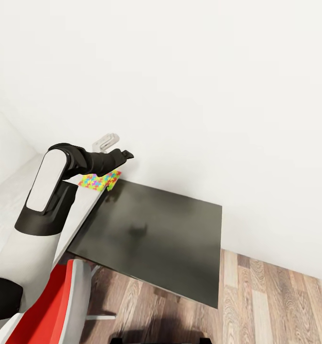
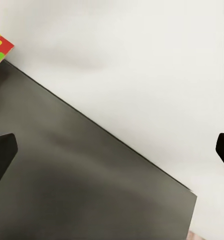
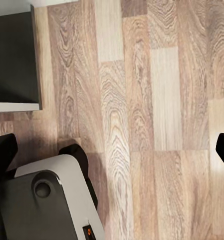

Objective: Put all the toys in the child's room - the three board games (two on the bed and one on the table), the two jigsaw puzzles on the table, and the tennis ball on the table - inside the toy box on the table in the child's room.

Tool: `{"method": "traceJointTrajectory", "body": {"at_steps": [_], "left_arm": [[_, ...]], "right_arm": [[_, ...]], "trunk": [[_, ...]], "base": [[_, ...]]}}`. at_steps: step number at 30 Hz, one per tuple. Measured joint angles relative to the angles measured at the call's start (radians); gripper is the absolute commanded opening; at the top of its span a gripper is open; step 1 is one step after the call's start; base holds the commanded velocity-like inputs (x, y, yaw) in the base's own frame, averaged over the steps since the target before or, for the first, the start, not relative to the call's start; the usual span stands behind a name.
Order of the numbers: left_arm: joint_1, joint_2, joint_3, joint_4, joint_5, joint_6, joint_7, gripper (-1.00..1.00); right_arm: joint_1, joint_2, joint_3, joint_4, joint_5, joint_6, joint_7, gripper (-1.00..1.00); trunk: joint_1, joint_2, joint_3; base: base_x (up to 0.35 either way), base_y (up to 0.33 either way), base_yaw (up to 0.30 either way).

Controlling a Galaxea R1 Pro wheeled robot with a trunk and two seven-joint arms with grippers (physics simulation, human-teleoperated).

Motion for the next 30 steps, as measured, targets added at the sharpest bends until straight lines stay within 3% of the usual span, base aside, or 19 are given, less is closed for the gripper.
{"method": "traceJointTrajectory", "body": {"at_steps": [7, 12, 18, 23, 30], "left_arm": [[0.000, 0.000, 0.000, 0.000, 0.000, 0.000, 0.000, 1.00], [0.000, -0.001, 0.000, 0.000, 0.000, 0.000, -0.001, 1.00], [0.000, -0.003, -0.001, 0.000, -0.002, 0.000, -0.002, 1.00], [0.000, -0.008, -0.001, 0.000, -0.006, 0.000, -0.002, 1.00], [0.000, -0.019, -0.001, 0.001, -0.009, 0.000, -0.002, 1.00]], "right_arm": [[-0.011, -0.012, -0.001, -0.003, -0.003, 0.023, 0.005, 1.00], [-0.048, -0.040, -0.001, -0.006, -0.005, 0.085, 0.040, 1.00], [-0.118, -0.084, -0.004, -0.004, -0.005, 0.212, 0.116, 1.00], [-0.164, -0.103, -0.005, -0.007, -0.003, 0.259, 0.143, 1.00], [-0.235, -0.108, -0.001, -0.010, -0.001, 0.315, 0.170, 1.00]], "trunk": [[0.000, 0.000, 0.012], [0.000, 0.000, 0.020], [0.000, 0.000, 0.030], [0.000, 0.000, 0.038], [0.000, 0.000, 0.050]], "base": [[0.000, 0.000, 0.000], [0.000, 0.000, 0.000], [0.000, 0.000, 0.000], [0.000, 0.000, 0.000], [0.000, 0.000, 0.000]]}}
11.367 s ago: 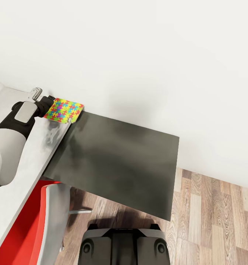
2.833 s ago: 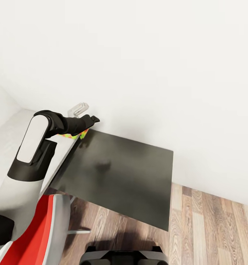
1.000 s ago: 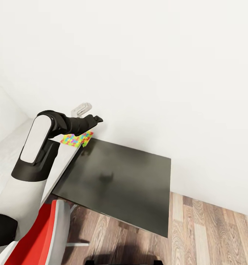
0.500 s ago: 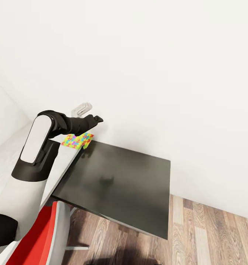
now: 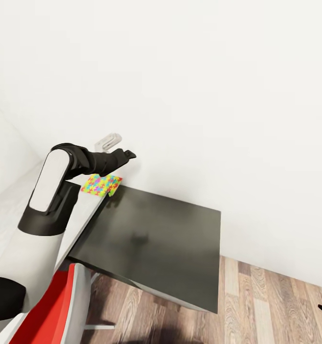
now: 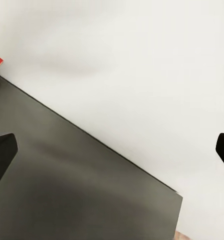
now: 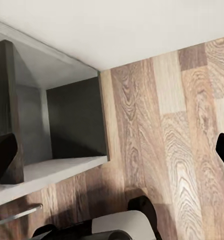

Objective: Put all the toys in the child's room - the three board games (two on the bed and one on the table), the two jigsaw puzzles on the table, and the tennis ball on the table - inside the toy box on the table in the child's room.

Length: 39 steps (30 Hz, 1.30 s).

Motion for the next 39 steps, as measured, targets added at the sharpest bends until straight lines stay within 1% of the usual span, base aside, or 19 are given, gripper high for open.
{"method": "traceJointTrajectory", "body": {"at_steps": [1, 2, 5, 6, 8, 9, 11, 20, 25, 28, 30, 31, 33, 34, 35, 36, 39], "left_arm": [[0.000, -0.005, 0.000, 0.000, -0.001, 0.000, 0.000, 1.00], [0.000, -0.005, 0.000, 0.000, -0.001, 0.000, 0.000, 1.00], [0.000, -0.023, 0.000, 0.003, -0.003, 0.000, 0.002, 1.00], [0.000, -0.024, 0.000, 0.003, -0.003, 0.000, 0.002, 1.00], [0.000, -0.034, 0.001, 0.005, -0.004, 0.000, 0.003, 1.00], [0.000, -0.034, 0.001, 0.005, -0.005, 0.000, 0.003, 1.00], [0.000, -0.041, 0.001, 0.006, -0.005, 0.000, 0.004, 1.00], [0.000, -0.050, 0.001, 0.008, -0.006, 0.000, 0.006, 1.00], [0.000, -0.051, 0.001, 0.009, -0.007, 0.000, 0.006, 1.00], [0.000, -0.052, 0.001, 0.010, -0.007, 0.000, 0.006, 1.00], [0.000, -0.053, 0.001, 0.011, -0.008, 0.000, 0.006, 1.00], [0.000, -0.053, 0.001, 0.011, -0.008, 0.000, 0.006, 1.00], [0.000, -0.053, 0.001, 0.012, -0.008, 0.000, 0.006, 1.00], [0.000, -0.053, 0.001, 0.012, -0.008, 0.000, 0.006, 1.00], [0.000, -0.053, 0.001, 0.012, -0.008, 0.000, 0.006, 1.00], [0.000, -0.053, 0.001, 0.012, -0.008, 0.000, 0.006, 1.00], [0.000, -0.053, 0.001, 0.013, -0.008, 0.000, 0.006, 1.00]], "right_arm": [[-0.019, 0.000, 0.001, -0.001, 0.000, 0.013, 0.004, 1.00], [-0.019, 0.000, 0.003, -0.001, 0.000, 0.013, 0.004, 1.00], [-0.082, -0.001, 0.002, -0.002, 0.001, 0.056, 0.013, 1.00], [-0.083, -0.002, 0.005, -0.002, 0.002, 0.057, 0.013, 1.00], [-0.122, -0.003, 0.003, -0.002, 0.002, 0.093, 0.017, 1.00], [-0.123, -0.003, 0.005, -0.002, 0.002, 0.094, 0.017, 1.00], [-0.155, -0.005, 0.004, -0.003, 0.003, 0.126, 0.020, 1.00], [-0.209, -0.005, 0.006, -0.003, 0.004, 0.170, 0.025, 1.00], [-0.219, -0.005, 0.007, -0.003, 0.004, 0.175, 0.029, 1.00], [-0.226, -0.004, 0.008, -0.003, 0.005, 0.179, 0.044, 1.00], [-0.230, -0.004, 0.010, -0.004, 0.005, 0.182, 0.079, 1.00], [-0.230, -0.004, 0.010, -0.004, 0.005, 0.182, 0.079, 1.00], [-0.232, -0.005, 0.011, -0.004, 0.006, 0.184, 0.130, 1.00], [-0.232, -0.005, 0.012, -0.004, 0.007, 0.184, 0.130, 1.00], [-0.233, -0.006, 0.012, -0.003, 0.007, 0.184, 0.156, 1.00], [-0.233, -0.006, 0.012, -0.003, 0.007, 0.184, 0.156, 1.00], [-0.235, -0.007, 0.013, -0.003, 0.009, 0.186, 0.217, 1.00]], "trunk": [[0.000, 0.000, 0.002], [0.000, 0.000, 0.003], [0.000, 0.000, 0.008], [0.000, 0.000, 0.010], [0.000, 0.000, 0.013], [0.000, 0.000, 0.015], [0.000, 0.000, 0.018], [0.000, 0.000, 0.033], [0.000, 0.000, 0.041], [0.000, 0.000, 0.046], [0.000, 0.000, 0.050], [0.000, 0.000, 0.051], [0.000, 0.000, 0.055], [0.000, 0.000, 0.056], [0.000, 0.000, 0.058], [0.000, 0.000, 0.060], [0.000, 0.000, 0.065]], "base": [[0.000, 0.000, 0.000], [0.000, 0.000, 0.000], [0.000, 0.000, 0.000], [0.000, 0.000, 0.000], [0.000, 0.000, 0.000], [0.000, 0.000, 0.000], [0.000, 0.000, 0.000], [0.000, 0.000, 0.000], [0.000, 0.000, 0.000], [0.000, 0.000, 0.000], [0.000, 0.000, 0.000], [0.000, 0.000, 0.000], [0.000, 0.000, 0.000], [0.000, 0.000, 0.000], [0.000, 0.000, 0.000], [0.000, 0.000, 0.000], [0.000, 0.000, 0.000]]}}
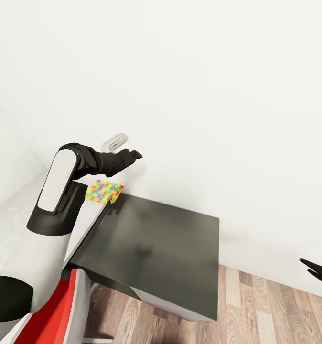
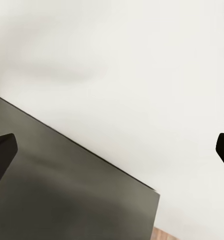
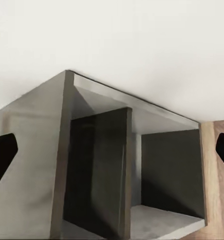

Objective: Put all the toys in the child's room - the three board games (two on the bed and one on the table), the two jigsaw puzzles on the table, and the tennis ball on the table - inside the toy box on the table in the child's room.

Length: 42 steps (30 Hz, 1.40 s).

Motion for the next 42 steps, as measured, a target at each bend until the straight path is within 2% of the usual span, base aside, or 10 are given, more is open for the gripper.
{"method": "traceJointTrajectory", "body": {"at_steps": [13, 19, 20, 21, 23, 24, 26, 27, 29, 42], "left_arm": [[0.000, 0.000, 0.000, 0.002, 0.000, 0.000, 0.000, 1.00], [0.000, 0.000, 0.000, 0.002, 0.000, 0.000, 0.000, 1.00], [0.000, 0.000, 0.000, 0.002, 0.000, 0.000, 0.000, 1.00], [0.000, 0.000, 0.000, 0.002, 0.000, 0.000, 0.000, 1.00], [0.000, 0.000, 0.000, 0.002, 0.000, 0.000, 0.000, 1.00], [0.000, 0.000, 0.000, 0.002, 0.000, 0.000, 0.000, 1.00], [0.000, 0.000, 0.000, 0.002, 0.000, 0.000, 0.000, 1.00], [0.000, 0.000, 0.000, 0.002, 0.000, 0.000, 0.000, 1.00], [0.000, 0.000, 0.000, 0.002, 0.000, 0.000, 0.000, 1.00], [0.000, 0.000, 0.000, 0.002, -0.015, 0.000, 0.000, 1.00]], "right_arm": [[0.005, 0.001, 0.015, -0.002, 0.003, -0.001, 0.093, 1.00], [0.007, 0.004, 0.067, -0.002, 0.007, -0.019, 0.101, 1.00], [0.007, 0.005, 0.088, -0.002, 0.009, -0.031, 0.093, 1.00], [0.007, 0.005, 0.087, -0.001, 0.009, -0.032, 0.093, 1.00], [0.007, 0.009, 0.135, -0.001, 0.011, -0.066, 0.059, 1.00], [0.007, 0.009, 0.134, -0.001, 0.011, -0.066, 0.059, 1.00], [0.008, 0.014, 0.181, -0.001, 0.012, -0.098, 0.009, 1.00], [0.007, 0.014, 0.180, -0.001, 0.012, -0.099, 0.008, 1.00], [0.008, 0.018, 0.214, -0.001, 0.012, -0.122, -0.035, 1.00], [0.009, 0.022, 0.264, 0.001, 0.013, -0.161, -0.105, 1.00]], "trunk": [[0.000, 0.000, 0.022], [0.000, 0.000, 0.032], [0.000, 0.000, 0.033], [0.000, 0.000, 0.035], [0.000, 0.000, 0.038], [0.000, 0.000, 0.040], [0.000, 0.000, 0.043], [0.000, 0.000, 0.045], [0.000, 0.000, 0.048], [0.000, 0.000, 0.070]], "base": [[0.000, 0.000, 0.000], [0.000, 0.000, 0.000], [0.000, 0.000, 0.000], [0.000, 0.000, 0.000], [0.000, 0.000, 0.000], [0.000, 0.000, 0.000], [0.000, 0.000, 0.000], [0.000, 0.000, 0.000], [0.000, 0.000, 0.000], [0.000, 0.000, 0.000]]}}
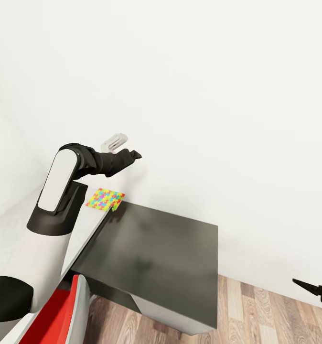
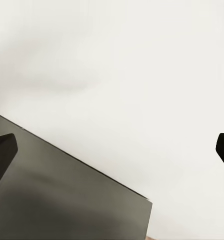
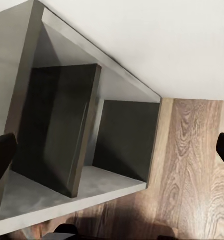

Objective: Put all the toys in the child's room - the three board games (two on the bed and one on the table), the two jigsaw puzzles on the table, and the tennis ball on the table - inside the toy box on the table in the child's room.

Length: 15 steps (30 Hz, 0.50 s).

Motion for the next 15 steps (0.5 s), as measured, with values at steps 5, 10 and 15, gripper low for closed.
{"method": "traceJointTrajectory", "body": {"at_steps": [5, 10, 15], "left_arm": [[0.000, 0.000, 0.000, 0.000, -0.004, 0.000, 0.000, 1.00], [0.000, 0.000, 0.000, 0.000, -0.006, 0.000, 0.000, 1.00], [0.000, 0.000, 0.000, 0.000, -0.007, 0.000, 0.001, 1.00]], "right_arm": [[0.000, -0.002, 0.005, 0.004, 0.001, -0.009, -0.017, 1.00], [0.000, -0.005, 0.008, 0.008, 0.001, -0.023, -0.029, 1.00], [0.002, -0.006, 0.012, 0.012, 0.002, -0.044, -0.043, 1.00]], "trunk": [[0.000, 0.000, 0.008], [0.000, 0.000, 0.017], [0.000, 0.000, 0.024]], "base": [[0.000, 0.000, 0.000], [0.000, 0.000, 0.011], [0.000, 0.000, 0.084]]}}
